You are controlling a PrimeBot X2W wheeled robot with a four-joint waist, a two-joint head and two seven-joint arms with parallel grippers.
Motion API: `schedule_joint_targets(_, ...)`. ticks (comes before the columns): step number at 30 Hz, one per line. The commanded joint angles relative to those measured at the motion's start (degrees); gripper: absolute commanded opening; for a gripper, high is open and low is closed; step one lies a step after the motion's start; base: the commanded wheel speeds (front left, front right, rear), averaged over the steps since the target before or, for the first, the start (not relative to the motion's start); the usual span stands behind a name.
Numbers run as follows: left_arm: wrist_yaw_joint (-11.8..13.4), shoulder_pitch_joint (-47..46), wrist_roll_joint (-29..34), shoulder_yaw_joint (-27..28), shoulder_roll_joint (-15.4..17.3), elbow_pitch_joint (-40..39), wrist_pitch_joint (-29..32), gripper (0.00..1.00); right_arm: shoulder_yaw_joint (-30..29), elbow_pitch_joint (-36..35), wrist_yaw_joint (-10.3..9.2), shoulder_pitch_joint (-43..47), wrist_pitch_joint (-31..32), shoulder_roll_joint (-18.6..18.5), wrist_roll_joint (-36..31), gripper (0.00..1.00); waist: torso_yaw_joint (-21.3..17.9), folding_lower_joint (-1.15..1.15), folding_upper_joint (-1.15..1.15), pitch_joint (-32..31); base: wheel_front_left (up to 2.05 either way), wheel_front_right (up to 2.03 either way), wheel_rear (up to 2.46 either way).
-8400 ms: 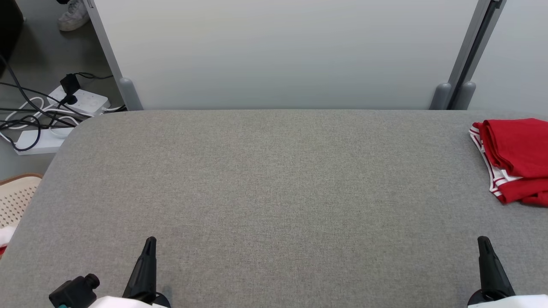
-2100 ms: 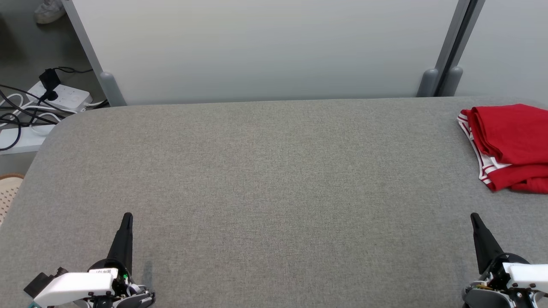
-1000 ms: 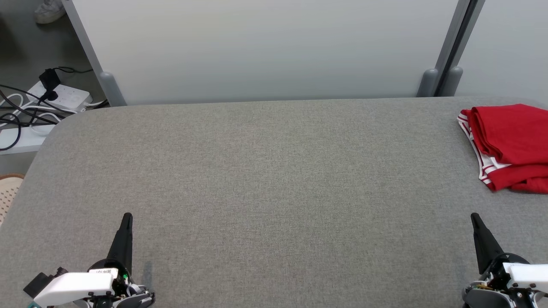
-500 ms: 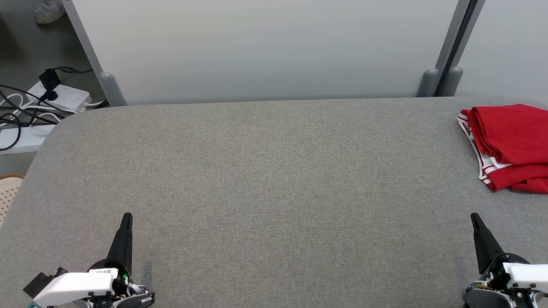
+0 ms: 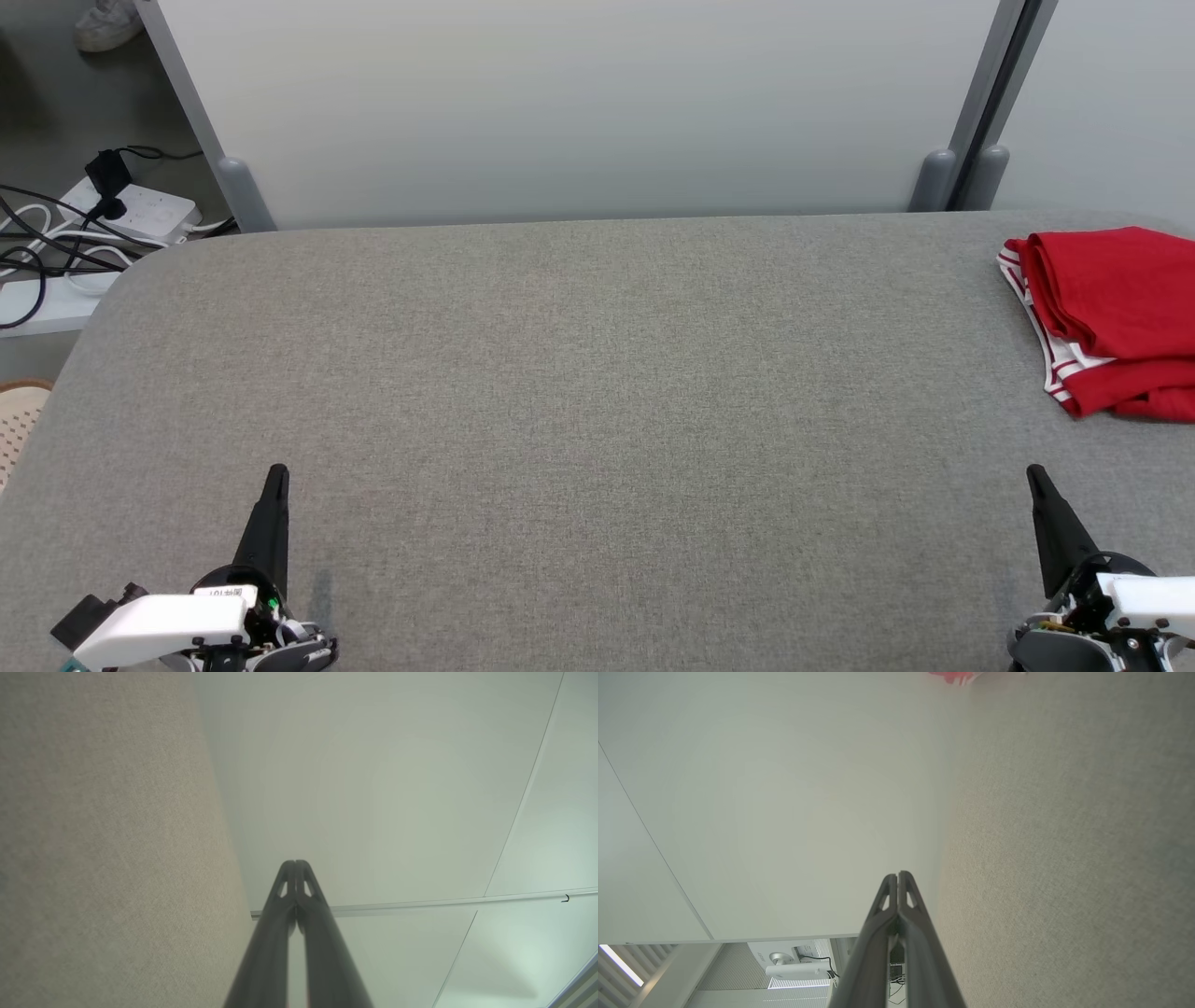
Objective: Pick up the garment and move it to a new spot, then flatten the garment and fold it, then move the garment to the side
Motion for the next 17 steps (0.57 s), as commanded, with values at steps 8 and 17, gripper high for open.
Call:
schedule_joint_targets(8,-0.43,-3.27,0.18,1.92,0.42,-1.26,0.41,0.00,0.81,-1.53,0.25,-2.58,0.46,-0.61,-0.34,0.00,0.00,0.00,0.00,0.00,0.00,0.00,0.00)
schedule_joint_targets(17,-0.43,-3.27,0.20,1.93,0.41,-1.26,0.42,0.00,0.80,-1.53,0.25,-2.58,0.47,-0.61,-0.34,0.00,0.00,0.00,0.00,0.00,0.00,0.00,0.00)
